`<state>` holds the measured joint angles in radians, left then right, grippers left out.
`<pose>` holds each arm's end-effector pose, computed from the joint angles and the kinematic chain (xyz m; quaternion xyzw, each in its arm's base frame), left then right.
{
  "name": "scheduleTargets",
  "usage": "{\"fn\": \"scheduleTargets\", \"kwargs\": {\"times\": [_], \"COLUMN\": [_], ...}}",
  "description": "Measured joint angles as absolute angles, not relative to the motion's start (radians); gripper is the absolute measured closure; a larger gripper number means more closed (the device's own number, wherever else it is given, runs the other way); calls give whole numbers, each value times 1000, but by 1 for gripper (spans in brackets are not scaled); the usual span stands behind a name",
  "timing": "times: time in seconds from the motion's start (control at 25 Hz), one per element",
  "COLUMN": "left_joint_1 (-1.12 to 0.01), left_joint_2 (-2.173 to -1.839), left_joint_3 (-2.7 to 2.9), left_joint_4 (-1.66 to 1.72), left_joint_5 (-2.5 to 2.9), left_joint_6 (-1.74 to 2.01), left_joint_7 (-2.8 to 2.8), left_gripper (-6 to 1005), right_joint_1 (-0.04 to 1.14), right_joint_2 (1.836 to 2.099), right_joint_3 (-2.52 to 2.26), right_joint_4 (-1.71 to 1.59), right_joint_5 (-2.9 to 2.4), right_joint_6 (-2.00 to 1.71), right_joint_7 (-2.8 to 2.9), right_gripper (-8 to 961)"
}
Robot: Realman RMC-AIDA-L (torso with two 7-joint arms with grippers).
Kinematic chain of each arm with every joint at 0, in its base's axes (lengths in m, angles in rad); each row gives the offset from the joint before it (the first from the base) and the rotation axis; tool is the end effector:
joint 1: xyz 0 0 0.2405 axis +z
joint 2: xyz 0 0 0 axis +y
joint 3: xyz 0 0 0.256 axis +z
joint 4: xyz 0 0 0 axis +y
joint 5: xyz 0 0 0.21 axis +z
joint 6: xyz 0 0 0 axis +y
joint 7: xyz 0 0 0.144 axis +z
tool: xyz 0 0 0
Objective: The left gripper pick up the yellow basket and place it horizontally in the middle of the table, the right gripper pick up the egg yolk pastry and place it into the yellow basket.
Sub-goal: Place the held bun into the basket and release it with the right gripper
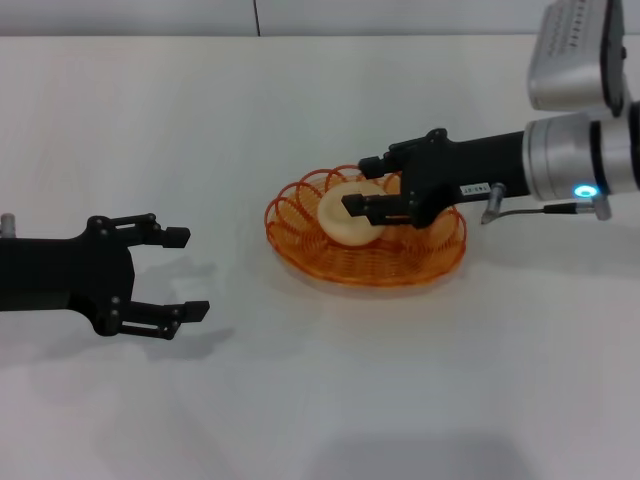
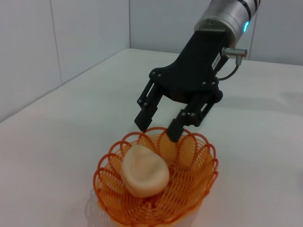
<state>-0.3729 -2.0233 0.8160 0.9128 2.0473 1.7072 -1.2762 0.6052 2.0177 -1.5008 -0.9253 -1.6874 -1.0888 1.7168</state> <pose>-0.2876 0.2923 0.0402 -0.9784 -0.1015 -0.1417 0.1113 0.1570 0.3767 -0.0478 -0.9738 0.1261 0.1427 0.1244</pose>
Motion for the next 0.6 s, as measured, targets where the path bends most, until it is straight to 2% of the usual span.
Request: {"fn": "scheduleTargets", "kwargs": {"times": [0.12, 0.48, 0.6], "left_joint_1": [-373, -375, -375], "left_joint_2": [-2023, -2019, -2018], "left_joint_3": [816, 801, 776], "left_joint_4": [913, 913, 911], "left_joint_5": [2046, 2045, 2045], "left_joint_6": [1706, 1704, 1704], "left_joint_7": [-1277, -1281, -1277], "left_gripper": [107, 107, 107], "right_joint_1": [579, 491, 473], "right_joint_2": [2013, 2009, 1995], "right_joint_3": [-1476, -1223, -1154], "right_joint_4": [-941, -939, -939], "right_joint_5": [-1689, -1693, -1696], "right_joint_6": [-1114, -1368, -1457], "right_joint_7": [1699, 1568, 1538], "right_gripper": [462, 270, 206]}}
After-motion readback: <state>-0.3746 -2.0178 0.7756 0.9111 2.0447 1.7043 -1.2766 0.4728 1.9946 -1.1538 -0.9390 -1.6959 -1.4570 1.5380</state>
